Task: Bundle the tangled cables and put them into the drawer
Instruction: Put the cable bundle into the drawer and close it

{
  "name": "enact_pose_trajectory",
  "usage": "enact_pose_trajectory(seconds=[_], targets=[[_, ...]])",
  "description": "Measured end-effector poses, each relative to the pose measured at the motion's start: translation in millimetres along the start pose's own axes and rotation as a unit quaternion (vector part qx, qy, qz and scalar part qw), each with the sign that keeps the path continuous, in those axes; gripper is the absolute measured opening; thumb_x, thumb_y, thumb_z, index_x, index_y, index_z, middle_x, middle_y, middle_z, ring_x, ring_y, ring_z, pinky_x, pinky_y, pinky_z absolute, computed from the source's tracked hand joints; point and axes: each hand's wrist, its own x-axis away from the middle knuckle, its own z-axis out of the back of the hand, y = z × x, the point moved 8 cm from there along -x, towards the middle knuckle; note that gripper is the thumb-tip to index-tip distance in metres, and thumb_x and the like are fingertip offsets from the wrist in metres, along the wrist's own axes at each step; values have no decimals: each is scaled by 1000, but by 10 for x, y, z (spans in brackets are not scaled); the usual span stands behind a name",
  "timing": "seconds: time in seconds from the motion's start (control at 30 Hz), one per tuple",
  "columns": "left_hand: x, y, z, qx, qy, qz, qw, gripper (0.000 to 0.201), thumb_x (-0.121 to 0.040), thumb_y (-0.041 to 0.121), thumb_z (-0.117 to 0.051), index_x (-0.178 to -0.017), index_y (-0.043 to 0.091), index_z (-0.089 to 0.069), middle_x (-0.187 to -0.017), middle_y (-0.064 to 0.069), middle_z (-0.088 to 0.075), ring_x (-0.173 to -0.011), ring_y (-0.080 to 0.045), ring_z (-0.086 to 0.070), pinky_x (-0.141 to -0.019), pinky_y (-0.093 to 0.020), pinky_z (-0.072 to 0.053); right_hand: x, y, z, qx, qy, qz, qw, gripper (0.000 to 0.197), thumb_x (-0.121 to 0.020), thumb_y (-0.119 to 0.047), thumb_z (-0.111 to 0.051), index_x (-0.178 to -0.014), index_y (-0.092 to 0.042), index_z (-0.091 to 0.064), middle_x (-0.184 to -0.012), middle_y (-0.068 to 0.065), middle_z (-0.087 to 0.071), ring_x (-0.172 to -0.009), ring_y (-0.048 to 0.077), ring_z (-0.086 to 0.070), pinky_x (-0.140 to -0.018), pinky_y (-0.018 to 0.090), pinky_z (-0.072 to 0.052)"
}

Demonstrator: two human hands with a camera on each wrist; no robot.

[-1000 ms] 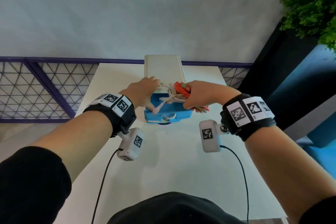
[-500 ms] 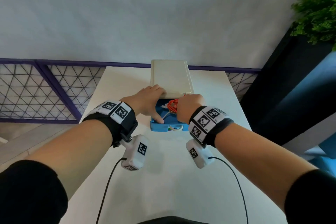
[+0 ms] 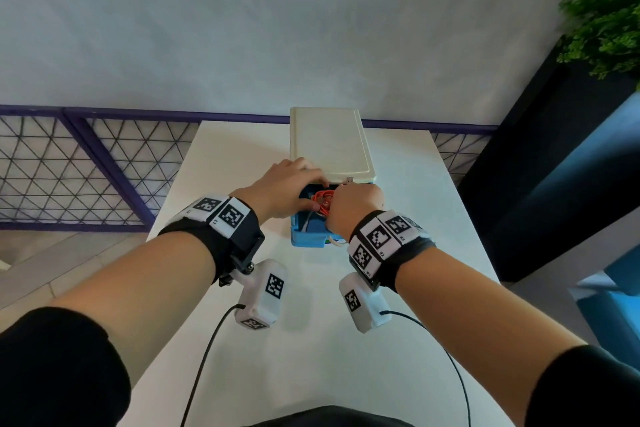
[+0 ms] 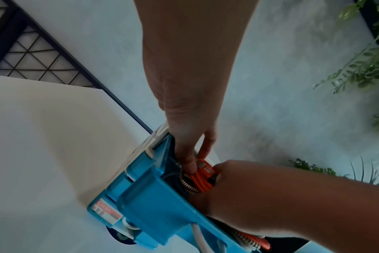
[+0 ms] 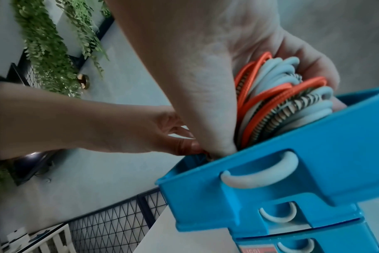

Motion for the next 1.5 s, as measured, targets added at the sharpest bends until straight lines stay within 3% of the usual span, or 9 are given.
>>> enact_pose_trajectory(seconds=[0.13,0.27,0.53,0.73,0.87,0.97,1.1,1.27,1.5], targets=[[33,34,-22,-32,-12,3,999,61,-89,41,-56,-141,51,-26,-134,-4,-40,-117,-28,-37,-104,-44,-30,14,8,28,3,17,14,1000,25,-87,-30,-55,-105,-15,-62,-93,-1,-65,-79,18,-62,-74,29,-54],[-3,95,-72,-97,-36,13,995,59,-92,48,-48,-141,56,-17,-128,-10,-36,-111,-31,-35,-103,-49,-32,19,71,16,-5,23,5,1000,24,-86,-34,-57,-102,-17,-61,-76,-4,-55,-63,14,-53,-55,25,-43],[-25,96,-110,-109,-57,29,992,44,-94,42,-44,-133,56,-29,-128,-8,-32,-117,-33,-30,-105,-61,-25,19,95,29,-4,50,14,999,20,-86,-38,-58,-88,-18,-59,-68,-4,-50,-57,13,-48,-49,24,-35],[-30,150,-59,-98,-12,12,995,40,-92,28,-44,-128,44,-48,-117,-10,-40,-102,-33,-39,-93,-49,-40,-83,9,3,8,21,12,1000,25,-89,-40,-55,-90,-15,-58,-77,-2,-56,-67,17,-56,-59,27,-48],[-19,98,-75,-24,-30,51,998,33,-93,37,-51,-121,24,-63,-131,-12,-37,-117,-34,-34,-103,-43,-34,-106,-17,-32,-15,-9,9,1000,35,-92,-47,-53,-101,-14,-63,-81,-2,-60,-75,18,-61,-72,31,-54],[-1,104,-26,26,16,71,997,34,-92,35,-55,-117,15,-68,-141,-11,-37,-126,-31,-32,-106,-45,-34,-33,-15,-11,-47,-4,35,998,48,-88,-61,-47,-97,-15,-57,-86,-1,-58,-82,21,-59,-78,33,-52],[1,91,-45,27,77,94,992,32,-90,35,-59,-110,14,-71,-140,-6,-42,-123,-28,-37,-101,-46,-38,148,80,74,-99,22,52,994,41,-91,-59,-43,-93,-19,-50,-77,-2,-49,-80,20,-50,-70,30,-40],[-19,53,-61,18,76,103,992,25,-90,35,-58,-104,20,-73,-139,-4,-42,-122,-28,-37,-104,-57,-32,204,167,26,-152,77,42,984,64,-91,-58,-48,-127,-6,-44,-121,8,-49,-92,25,-60,-63,32,-40],[-9,102,-69,-1,65,97,993,26,-92,34,-55,-103,20,-74,-141,-7,-42,-123,-33,-38,-103,-54,-33,214,103,-2,-93,125,40,987,56,-98,-51,-39,-130,-5,-44,-122,8,-52,-103,27,-60,-65,30,-40]])
